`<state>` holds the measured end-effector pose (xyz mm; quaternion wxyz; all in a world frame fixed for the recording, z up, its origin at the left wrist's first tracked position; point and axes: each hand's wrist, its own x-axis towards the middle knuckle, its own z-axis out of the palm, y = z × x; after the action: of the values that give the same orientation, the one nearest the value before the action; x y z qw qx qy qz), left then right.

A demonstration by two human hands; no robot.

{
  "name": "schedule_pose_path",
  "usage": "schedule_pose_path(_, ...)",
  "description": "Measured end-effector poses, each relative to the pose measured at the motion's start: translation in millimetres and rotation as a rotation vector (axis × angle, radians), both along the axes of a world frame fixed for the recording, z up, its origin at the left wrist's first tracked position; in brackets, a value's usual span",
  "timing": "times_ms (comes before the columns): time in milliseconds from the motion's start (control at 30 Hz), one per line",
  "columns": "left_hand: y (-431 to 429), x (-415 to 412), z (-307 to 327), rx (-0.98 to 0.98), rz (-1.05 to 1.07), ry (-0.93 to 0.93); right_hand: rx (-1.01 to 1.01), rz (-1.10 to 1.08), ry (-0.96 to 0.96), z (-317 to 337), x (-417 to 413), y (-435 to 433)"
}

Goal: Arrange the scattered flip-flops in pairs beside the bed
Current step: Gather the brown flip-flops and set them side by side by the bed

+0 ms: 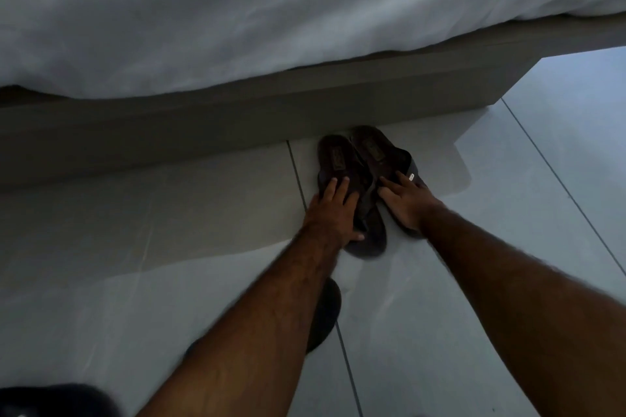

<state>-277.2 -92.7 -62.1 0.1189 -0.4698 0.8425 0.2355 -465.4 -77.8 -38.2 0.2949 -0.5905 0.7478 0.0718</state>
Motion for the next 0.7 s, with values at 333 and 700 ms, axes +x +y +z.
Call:
schedule_pose_path(333,-19.9,-11.0,5.0,0.047,-0.045,-0.091,0.125,0.015,0.095,1.5,9.3,-5.4)
schedule_pose_path(700,20.9,-9.3,1.6,0.043,-0.084,-0.104,0.163,0.211,0.175,9.2,12.4,37.1)
